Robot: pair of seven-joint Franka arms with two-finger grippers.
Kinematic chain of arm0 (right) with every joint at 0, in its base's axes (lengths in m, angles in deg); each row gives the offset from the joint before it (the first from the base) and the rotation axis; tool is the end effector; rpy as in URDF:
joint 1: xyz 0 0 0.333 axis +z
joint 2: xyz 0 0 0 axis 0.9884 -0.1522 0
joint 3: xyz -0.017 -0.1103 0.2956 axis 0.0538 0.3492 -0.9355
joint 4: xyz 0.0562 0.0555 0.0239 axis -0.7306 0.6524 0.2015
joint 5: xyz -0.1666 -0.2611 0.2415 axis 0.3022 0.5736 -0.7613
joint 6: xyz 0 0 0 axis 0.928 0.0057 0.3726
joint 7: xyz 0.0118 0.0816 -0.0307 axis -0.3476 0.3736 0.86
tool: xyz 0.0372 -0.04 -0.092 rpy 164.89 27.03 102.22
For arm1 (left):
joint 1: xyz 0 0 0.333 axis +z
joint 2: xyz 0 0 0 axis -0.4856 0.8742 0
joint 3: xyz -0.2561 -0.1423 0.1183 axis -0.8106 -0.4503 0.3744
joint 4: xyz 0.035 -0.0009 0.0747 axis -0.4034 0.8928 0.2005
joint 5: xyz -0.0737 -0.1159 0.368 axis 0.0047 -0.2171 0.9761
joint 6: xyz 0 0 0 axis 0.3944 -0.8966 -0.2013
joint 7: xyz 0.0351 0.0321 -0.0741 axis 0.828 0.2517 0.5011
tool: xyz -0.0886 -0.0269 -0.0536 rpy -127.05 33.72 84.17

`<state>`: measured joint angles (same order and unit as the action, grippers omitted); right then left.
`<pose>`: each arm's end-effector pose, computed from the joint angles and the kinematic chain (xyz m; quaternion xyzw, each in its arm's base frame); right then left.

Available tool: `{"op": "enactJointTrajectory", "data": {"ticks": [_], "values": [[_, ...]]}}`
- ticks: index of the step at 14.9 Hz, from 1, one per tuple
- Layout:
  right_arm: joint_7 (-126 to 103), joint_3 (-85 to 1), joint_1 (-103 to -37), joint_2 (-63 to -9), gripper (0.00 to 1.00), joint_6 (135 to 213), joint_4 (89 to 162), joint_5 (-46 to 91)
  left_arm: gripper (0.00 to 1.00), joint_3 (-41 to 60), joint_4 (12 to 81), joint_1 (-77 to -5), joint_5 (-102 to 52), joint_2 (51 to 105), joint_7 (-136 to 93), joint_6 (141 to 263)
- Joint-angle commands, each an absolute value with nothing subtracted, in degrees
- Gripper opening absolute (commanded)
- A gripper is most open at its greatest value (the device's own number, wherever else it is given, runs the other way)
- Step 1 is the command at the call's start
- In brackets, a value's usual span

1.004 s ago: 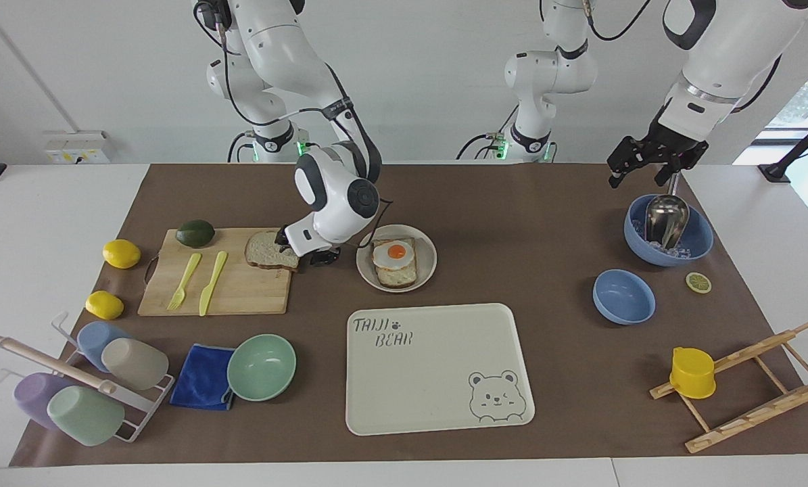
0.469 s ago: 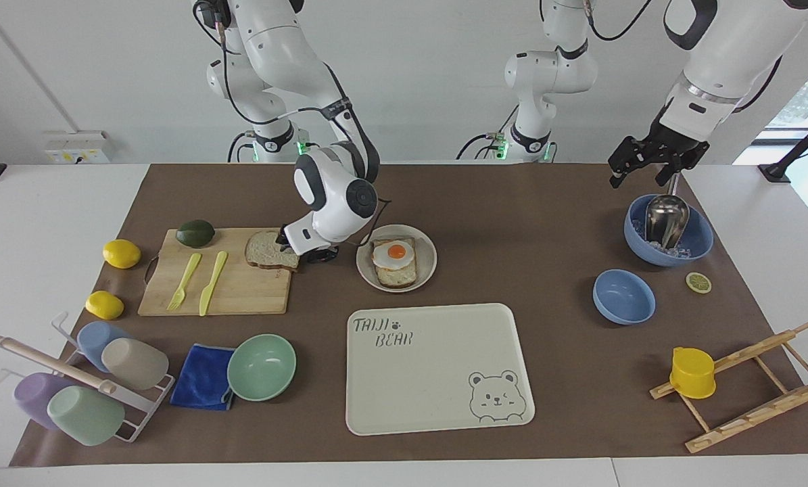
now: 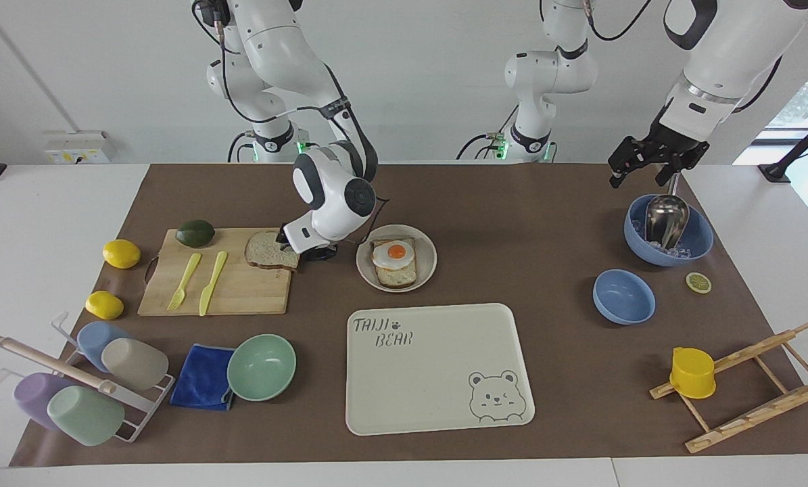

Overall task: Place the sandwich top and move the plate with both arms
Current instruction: 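Grasp the bread slice with the right gripper and lift it, then carry the bread slice with the right gripper over the plate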

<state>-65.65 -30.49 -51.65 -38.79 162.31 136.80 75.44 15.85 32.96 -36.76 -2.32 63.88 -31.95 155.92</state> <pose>0.5056 0.2064 0.2751 0.9518 -0.0774 -0.0873 0.2836 0.5326 -0.0445 0.6204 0.9996 0.0037 0.0017 0.0274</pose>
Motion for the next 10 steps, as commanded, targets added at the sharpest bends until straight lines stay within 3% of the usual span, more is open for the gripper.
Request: {"op": "enactJointTrajectory", "data": {"ticks": [1,2,6,10], "values": [[-64.7,-30.9,-52.0,-36.3,0.11,163.9,140.7,75.8,1.00,15.4,34.0,-36.0,-1.3,63.0,-32.5,156.3],[-64.5,-30.9,-51.8,-36.2,0.00,164.0,141.0,75.8,1.00,15.4,34.0,-36.0,-1.3,63.0,-32.5,156.2],[-61.5,-30.9,-51.8,-36.9,0.00,162.3,137.5,75.9,1.00,15.4,34.0,-36.0,-1.3,63.0,-32.5,156.3],[-57.5,-32.7,-51.4,-39.7,0.00,153.2,124.4,74.2,1.00,15.4,34.0,-36.0,-1.3,63.0,-32.5,156.2]]}}
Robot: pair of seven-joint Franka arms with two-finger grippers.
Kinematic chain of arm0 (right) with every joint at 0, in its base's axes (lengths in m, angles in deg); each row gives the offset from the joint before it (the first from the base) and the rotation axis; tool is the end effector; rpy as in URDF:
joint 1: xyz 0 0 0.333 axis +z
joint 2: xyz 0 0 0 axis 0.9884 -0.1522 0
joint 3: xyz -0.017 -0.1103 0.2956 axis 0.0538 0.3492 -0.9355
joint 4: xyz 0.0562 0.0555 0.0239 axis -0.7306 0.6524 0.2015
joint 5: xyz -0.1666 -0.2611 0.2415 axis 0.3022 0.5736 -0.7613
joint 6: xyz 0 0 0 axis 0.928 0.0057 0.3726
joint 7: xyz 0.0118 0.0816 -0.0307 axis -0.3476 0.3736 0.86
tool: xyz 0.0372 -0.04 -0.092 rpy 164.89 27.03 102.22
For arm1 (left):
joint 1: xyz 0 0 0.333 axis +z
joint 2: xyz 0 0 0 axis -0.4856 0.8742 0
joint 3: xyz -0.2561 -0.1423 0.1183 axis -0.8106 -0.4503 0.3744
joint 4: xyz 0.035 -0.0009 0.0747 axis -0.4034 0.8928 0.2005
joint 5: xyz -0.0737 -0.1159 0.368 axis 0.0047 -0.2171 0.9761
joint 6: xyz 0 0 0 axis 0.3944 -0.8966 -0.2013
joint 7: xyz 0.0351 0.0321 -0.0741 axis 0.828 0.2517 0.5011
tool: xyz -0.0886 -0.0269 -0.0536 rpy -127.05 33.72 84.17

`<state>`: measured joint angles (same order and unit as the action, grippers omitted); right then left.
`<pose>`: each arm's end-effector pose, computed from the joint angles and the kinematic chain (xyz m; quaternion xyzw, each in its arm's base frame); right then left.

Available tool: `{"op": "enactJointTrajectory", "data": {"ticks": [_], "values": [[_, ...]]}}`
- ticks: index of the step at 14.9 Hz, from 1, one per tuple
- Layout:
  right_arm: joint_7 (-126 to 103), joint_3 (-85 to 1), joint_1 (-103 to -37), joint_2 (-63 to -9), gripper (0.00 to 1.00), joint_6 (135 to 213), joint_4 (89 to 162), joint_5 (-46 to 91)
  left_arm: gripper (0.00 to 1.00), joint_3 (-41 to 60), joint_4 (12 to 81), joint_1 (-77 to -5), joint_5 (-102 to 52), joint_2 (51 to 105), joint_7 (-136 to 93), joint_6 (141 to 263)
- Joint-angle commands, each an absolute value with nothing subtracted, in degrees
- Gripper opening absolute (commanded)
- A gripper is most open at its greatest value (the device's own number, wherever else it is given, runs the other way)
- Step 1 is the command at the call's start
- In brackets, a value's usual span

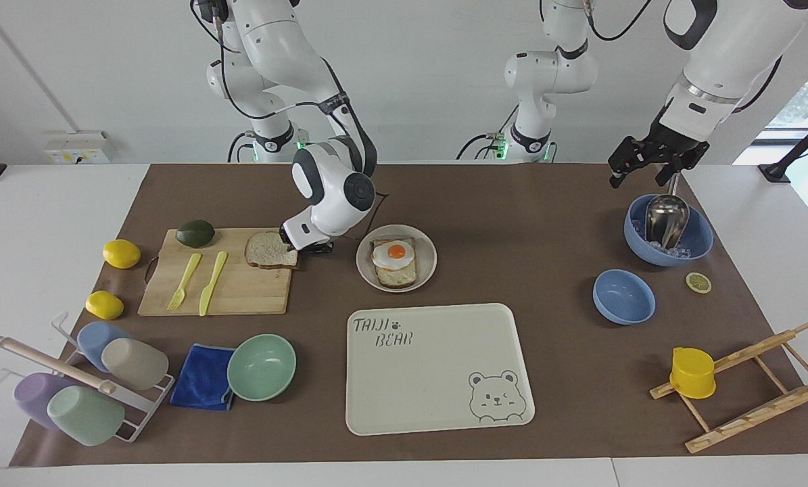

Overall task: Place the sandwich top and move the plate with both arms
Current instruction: 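Carry the bread slice with the right gripper over the plate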

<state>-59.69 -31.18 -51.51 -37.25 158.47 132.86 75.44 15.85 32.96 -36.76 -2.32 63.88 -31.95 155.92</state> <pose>0.5163 0.2178 0.3142 0.9568 -0.0350 -0.0859 0.2756 0.5326 -0.0445 0.6204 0.9996 0.0037 0.0017 0.0274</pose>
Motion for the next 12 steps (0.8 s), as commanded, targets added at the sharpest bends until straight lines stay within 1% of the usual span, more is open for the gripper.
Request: {"op": "enactJointTrajectory", "data": {"ticks": [1,2,3,4,7,9,12], "values": [[-57.2,-32.9,-51.5,-41.8,0.00,148.9,118.0,72.2,1.00,15.4,34.0,-36.0,-1.3,63.0,-32.5,156.3],[-55.6,-33.5,-51.2,-43.9,0.00,145.5,112.3,71.3,1.00,15.4,34.0,-36.0,-1.3,63.0,-32.5,156.3],[-55.1,-34.1,-51.0,-44.6,0.00,143.5,109.5,71.4,1.00,15.4,34.0,-36.0,-1.3,63.0,-32.5,156.3],[-55.0,-36.0,-50.5,-45.0,0.00,142.5,108.3,71.7,1.00,15.4,34.0,-36.0,-1.3,63.0,-32.6,156.2],[-55.5,-40.1,-48.4,-45.4,0.00,142.7,107.5,71.8,1.00,15.4,34.0,-36.0,-1.3,63.0,-32.6,156.2],[-57.1,-40.6,-46.0,-45.7,0.00,142.8,106.7,71.5,1.00,15.4,34.0,-36.0,-1.3,63.0,-32.5,156.2],[-58.8,-40.8,-44.2,-45.7,0.00,146.6,106.7,69.1,1.00,15.4,34.0,-36.0,-1.3,63.0,-32.5,156.2]]}}
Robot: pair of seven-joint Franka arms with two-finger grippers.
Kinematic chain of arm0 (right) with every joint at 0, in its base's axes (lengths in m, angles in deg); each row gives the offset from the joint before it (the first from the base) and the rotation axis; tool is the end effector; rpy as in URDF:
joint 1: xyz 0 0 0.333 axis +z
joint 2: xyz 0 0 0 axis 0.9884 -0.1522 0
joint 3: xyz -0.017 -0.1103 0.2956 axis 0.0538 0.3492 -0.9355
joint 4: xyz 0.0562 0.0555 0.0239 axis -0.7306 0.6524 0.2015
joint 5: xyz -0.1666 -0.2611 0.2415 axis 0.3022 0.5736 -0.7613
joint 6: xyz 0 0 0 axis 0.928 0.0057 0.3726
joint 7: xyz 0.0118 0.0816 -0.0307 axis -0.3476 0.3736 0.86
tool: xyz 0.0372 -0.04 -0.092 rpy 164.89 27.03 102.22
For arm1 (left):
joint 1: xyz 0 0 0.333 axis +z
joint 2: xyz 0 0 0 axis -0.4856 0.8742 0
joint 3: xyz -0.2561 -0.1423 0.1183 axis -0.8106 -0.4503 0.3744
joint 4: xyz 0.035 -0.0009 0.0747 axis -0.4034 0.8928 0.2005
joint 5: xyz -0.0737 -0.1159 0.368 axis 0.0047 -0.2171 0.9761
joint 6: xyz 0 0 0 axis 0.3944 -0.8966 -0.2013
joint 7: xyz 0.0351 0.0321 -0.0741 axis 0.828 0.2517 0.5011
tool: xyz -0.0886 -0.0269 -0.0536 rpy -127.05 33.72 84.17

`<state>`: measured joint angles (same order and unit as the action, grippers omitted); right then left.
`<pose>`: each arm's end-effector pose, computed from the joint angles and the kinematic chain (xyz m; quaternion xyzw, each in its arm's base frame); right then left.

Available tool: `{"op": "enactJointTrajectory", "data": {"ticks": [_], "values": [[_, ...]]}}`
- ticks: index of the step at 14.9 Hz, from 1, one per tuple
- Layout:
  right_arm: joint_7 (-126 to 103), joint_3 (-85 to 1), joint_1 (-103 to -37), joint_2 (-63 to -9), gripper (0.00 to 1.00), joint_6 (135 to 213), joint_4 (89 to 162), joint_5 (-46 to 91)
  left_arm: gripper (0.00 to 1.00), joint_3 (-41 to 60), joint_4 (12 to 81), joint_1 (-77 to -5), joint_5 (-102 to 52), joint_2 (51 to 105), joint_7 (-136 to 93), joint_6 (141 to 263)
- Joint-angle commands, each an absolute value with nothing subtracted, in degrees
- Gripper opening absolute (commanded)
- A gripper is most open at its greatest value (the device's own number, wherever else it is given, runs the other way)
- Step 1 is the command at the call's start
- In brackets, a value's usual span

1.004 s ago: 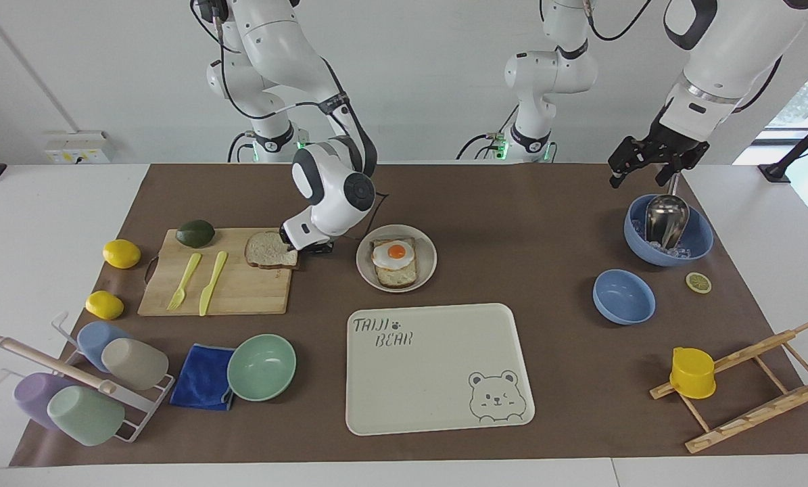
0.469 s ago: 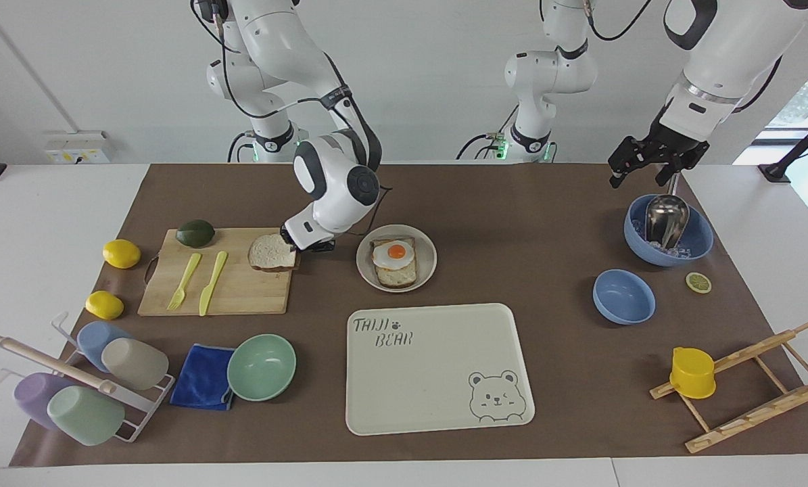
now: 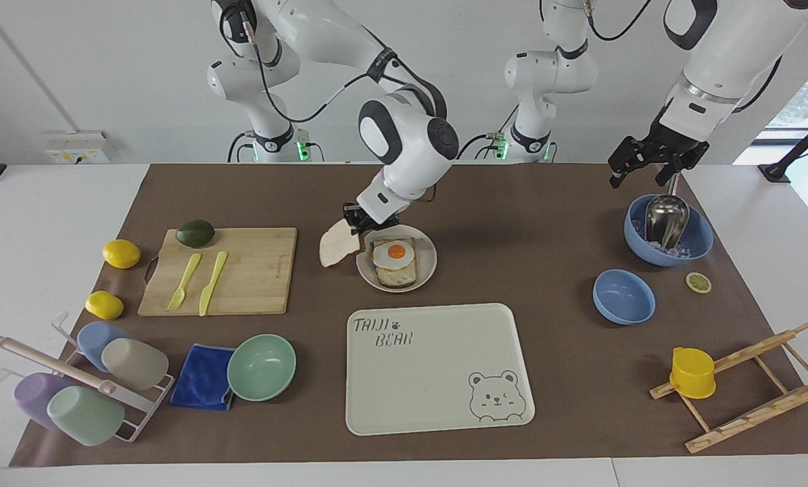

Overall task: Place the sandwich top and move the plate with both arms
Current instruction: 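Carry the bread slice with the right gripper over the plate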

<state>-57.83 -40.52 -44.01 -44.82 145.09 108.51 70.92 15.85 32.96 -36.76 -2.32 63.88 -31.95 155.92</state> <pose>0.4921 0.4016 0.3997 0.9699 0.0673 -0.0622 0.2258 0.5326 -0.0445 0.6204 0.9996 0.0037 0.0017 0.0274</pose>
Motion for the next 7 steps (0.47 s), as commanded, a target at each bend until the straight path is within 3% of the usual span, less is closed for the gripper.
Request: {"op": "enactJointTrajectory", "data": {"ticks": [1,7], "values": [[-59.3,-40.8,-44.2,-45.9,0.00,147.0,106.8,69.1,1.00,15.4,34.0,-36.0,-1.3,63.0,-32.5,156.3],[-60.1,-40.8,-41.7,-48.1,0.00,147.4,106.4,70.1,1.00,15.4,34.0,-36.0,-1.3,63.0,-32.5,156.2]]}}
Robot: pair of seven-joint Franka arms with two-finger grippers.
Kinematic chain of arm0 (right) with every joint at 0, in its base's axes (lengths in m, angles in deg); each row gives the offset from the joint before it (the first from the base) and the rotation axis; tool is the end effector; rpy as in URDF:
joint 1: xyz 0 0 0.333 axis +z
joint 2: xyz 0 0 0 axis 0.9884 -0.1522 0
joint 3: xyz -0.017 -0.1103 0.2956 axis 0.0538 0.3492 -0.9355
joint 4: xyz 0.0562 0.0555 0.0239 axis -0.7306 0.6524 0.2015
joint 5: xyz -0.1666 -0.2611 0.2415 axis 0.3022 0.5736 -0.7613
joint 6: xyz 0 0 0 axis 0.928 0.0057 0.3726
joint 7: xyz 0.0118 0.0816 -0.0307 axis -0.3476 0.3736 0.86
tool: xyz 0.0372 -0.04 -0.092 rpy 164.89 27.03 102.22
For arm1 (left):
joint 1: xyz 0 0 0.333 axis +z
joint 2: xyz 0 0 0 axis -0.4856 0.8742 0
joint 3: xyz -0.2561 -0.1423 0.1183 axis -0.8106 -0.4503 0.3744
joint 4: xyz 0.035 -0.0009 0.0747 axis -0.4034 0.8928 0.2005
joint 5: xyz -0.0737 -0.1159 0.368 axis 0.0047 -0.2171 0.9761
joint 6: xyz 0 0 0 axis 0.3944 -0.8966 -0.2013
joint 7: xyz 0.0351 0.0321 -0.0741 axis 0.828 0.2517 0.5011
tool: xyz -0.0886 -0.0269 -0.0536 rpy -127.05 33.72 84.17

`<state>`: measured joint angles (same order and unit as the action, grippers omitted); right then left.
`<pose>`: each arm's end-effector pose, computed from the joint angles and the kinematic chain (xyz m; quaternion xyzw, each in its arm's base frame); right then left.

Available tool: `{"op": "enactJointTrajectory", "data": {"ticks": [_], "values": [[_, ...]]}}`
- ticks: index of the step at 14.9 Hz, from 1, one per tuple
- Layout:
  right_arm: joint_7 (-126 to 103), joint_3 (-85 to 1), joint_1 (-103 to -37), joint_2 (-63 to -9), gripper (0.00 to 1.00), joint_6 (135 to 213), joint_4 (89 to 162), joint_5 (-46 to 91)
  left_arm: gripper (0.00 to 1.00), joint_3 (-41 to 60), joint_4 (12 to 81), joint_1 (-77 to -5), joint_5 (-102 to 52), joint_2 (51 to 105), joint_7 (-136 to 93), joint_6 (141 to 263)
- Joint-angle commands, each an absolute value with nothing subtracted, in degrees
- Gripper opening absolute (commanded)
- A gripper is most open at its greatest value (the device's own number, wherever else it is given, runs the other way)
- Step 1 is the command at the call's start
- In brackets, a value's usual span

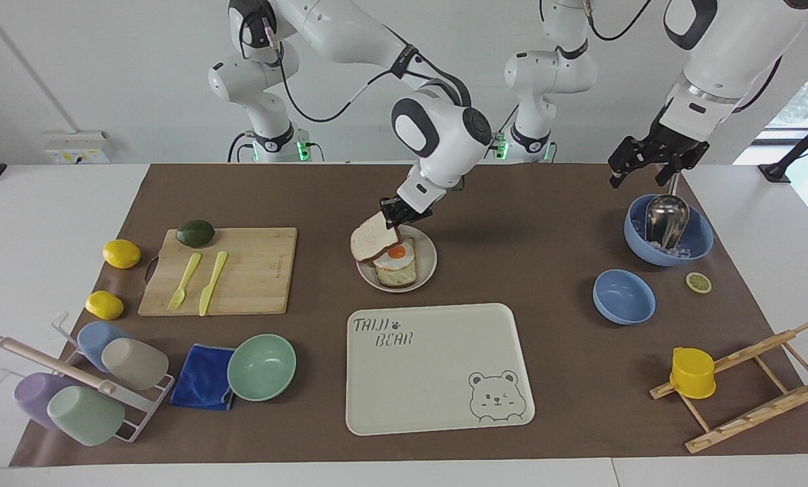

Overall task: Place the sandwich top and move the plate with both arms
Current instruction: 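Lower the bread onto the egg toast and open the right gripper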

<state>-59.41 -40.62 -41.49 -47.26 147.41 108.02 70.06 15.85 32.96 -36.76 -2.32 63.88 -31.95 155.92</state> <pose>0.4782 0.4316 0.3773 0.9709 0.0797 -0.0589 0.2179 0.5326 -0.0445 0.6204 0.9996 0.0037 0.0017 0.0274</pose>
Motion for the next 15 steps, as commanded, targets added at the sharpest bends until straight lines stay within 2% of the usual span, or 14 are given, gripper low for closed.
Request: {"op": "enactJointTrajectory", "data": {"ticks": [1,7,15], "values": [[-60.1,-40.8,-41.7,-48.2,0.00,147.6,106.0,70.0,1.00,15.4,34.0,-36.0,-1.3,63.0,-32.5,156.2],[-60.3,-40.8,-42.7,-48.7,0.00,153.6,105.5,69.2,1.00,15.4,34.0,-36.0,-1.3,63.0,-32.5,156.2],[-62.6,-40.8,-42.6,-48.7,0.00,156.2,107.1,69.1,1.00,15.3,34.0,-36.1,-1.3,62.8,-32.5,155.7]]}}
